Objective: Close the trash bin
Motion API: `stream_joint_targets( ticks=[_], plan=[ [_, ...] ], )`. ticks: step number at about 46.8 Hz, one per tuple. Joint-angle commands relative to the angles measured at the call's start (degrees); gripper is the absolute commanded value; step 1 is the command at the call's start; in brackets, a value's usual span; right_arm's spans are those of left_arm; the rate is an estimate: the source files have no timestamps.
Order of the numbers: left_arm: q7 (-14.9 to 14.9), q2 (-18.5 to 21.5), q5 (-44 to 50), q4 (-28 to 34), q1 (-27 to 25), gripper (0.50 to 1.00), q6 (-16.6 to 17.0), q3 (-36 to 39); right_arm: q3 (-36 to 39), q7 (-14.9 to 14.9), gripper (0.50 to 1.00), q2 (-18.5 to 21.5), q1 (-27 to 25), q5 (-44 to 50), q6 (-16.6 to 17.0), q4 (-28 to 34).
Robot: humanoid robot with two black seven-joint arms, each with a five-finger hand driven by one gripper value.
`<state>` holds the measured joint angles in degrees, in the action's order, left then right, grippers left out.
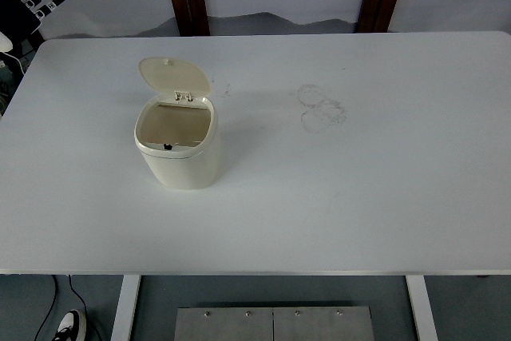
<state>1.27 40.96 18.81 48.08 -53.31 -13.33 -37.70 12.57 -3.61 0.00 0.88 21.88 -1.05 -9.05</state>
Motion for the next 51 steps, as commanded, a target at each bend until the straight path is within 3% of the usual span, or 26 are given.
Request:
stream_joint_targets(
  ticks=[1, 51],
  plan=[
    [0.0, 0.0, 0.0, 0.0, 0.0, 1.000, 0.1, 0.0, 0.0, 0.0, 0.995, 0.0, 0.0, 0.0, 0.0, 0.0],
    [0.0, -2.7, 0.0, 0.1, -0.5, 1.000, 0.6, -0.1, 0.0, 0.0, 0.995, 0.0, 0.0, 0.0, 0.0, 0.1]
  ],
)
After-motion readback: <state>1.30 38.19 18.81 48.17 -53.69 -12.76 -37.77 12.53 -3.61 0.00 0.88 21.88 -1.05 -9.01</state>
